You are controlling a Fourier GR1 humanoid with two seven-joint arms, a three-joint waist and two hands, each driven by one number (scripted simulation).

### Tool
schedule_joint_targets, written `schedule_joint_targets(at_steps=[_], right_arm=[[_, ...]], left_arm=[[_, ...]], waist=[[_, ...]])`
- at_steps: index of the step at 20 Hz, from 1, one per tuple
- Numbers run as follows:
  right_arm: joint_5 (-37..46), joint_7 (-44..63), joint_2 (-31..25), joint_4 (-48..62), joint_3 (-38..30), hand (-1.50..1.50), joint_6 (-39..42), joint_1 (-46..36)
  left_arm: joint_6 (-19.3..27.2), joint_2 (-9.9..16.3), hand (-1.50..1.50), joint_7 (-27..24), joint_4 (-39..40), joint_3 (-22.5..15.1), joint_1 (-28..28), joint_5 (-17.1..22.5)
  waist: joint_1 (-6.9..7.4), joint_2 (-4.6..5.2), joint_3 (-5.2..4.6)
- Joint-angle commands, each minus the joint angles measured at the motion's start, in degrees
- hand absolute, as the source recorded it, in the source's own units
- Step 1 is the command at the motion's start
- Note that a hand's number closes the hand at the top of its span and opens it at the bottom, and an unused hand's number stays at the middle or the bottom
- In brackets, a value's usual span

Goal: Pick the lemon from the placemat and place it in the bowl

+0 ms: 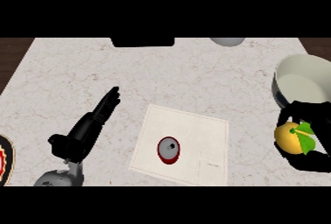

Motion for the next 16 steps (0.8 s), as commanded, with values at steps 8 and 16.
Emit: schedule_joint_targets(at_steps=[8,16], right_arm=[[-11.1,0.4,-2.7,7.2,-18.3,1.50,5.3,-6.5],[2.8,-9.8,-2.2,30.6,-16.9,1.50,-10.1,-18.8]], left_arm=[[-0.9,-1.7,0.00,-2.5,2.4,-0.5,-0.3,-1.0],[-2.3,-0.3,0.00,2.3,-1.2,0.4,-2.3,-0.2]], waist=[[1.77,0.42,0.00],[2.81,0.60,0.04]])
